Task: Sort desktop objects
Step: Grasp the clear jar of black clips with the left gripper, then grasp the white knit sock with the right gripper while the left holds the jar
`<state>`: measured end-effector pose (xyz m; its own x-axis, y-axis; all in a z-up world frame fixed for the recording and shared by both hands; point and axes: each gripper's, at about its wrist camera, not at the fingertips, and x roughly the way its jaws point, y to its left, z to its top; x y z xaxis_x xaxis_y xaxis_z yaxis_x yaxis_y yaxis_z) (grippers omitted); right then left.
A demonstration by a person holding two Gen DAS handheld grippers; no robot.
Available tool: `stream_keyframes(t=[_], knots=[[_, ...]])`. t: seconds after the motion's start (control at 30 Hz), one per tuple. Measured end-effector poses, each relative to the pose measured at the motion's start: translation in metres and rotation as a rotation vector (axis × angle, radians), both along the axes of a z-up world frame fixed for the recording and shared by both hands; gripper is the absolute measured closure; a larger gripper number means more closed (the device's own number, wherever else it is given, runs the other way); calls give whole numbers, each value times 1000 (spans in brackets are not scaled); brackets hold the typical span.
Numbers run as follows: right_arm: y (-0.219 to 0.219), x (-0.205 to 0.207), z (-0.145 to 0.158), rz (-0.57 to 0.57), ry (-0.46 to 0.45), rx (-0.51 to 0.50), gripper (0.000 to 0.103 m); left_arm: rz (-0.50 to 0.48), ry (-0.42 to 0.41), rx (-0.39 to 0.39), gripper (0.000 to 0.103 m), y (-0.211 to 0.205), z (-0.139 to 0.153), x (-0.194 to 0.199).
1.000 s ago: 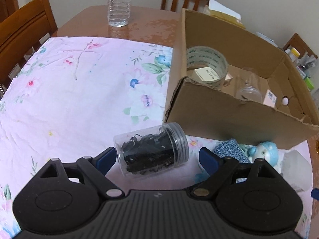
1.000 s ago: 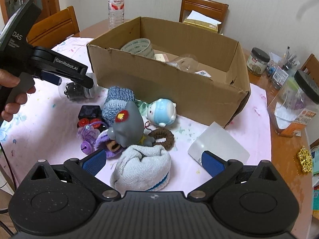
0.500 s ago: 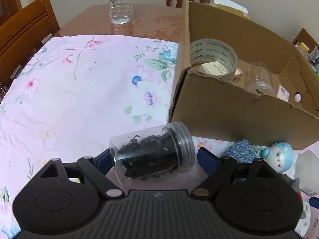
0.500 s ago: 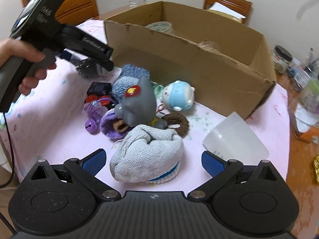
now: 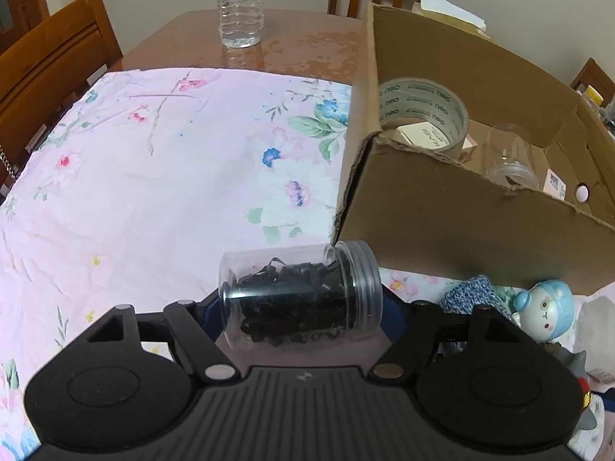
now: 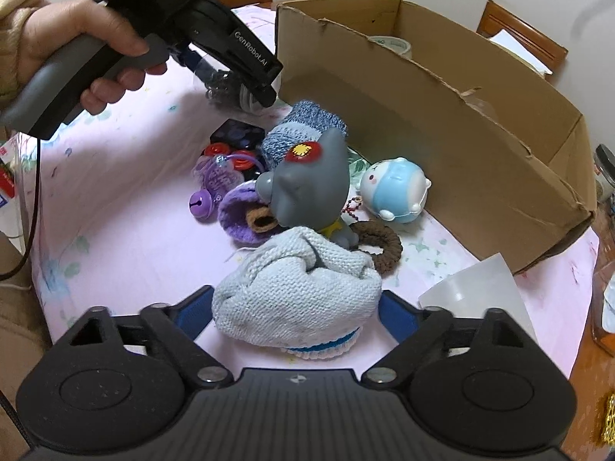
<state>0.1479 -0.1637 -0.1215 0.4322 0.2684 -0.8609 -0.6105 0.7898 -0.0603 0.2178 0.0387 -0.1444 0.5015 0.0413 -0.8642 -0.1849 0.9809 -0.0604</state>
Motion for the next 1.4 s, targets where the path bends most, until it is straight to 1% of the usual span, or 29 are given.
stream_keyframes(t=[0.13,0.37,0.57,0.87,1.1,1.17,1.3,1.4], knots=[[-1,1,0,-1,4,6,17,-22,0,0,28,0,1,0],[-1,2,6,-3,8,10,21,-95,3,18,28,0,11,-4],[-5,2,19,-14,10,26,22,-168,-14,23,28,3,22,-12],[-1,-3,38,-3,-2,13,25,-224,-31,38,28,7,39,-23],[-1,-10,53,2,-23,6,26,-288,-33,49,28,2,54,-35],[-2,-11,58,3,-32,2,26,-307,-43,62,28,0,60,-39],[-5,-11,71,-1,-40,22,26,-333,-59,61,28,-3,70,-44],[-5,-13,82,9,-66,11,26,-356,-73,63,28,-7,77,-47]])
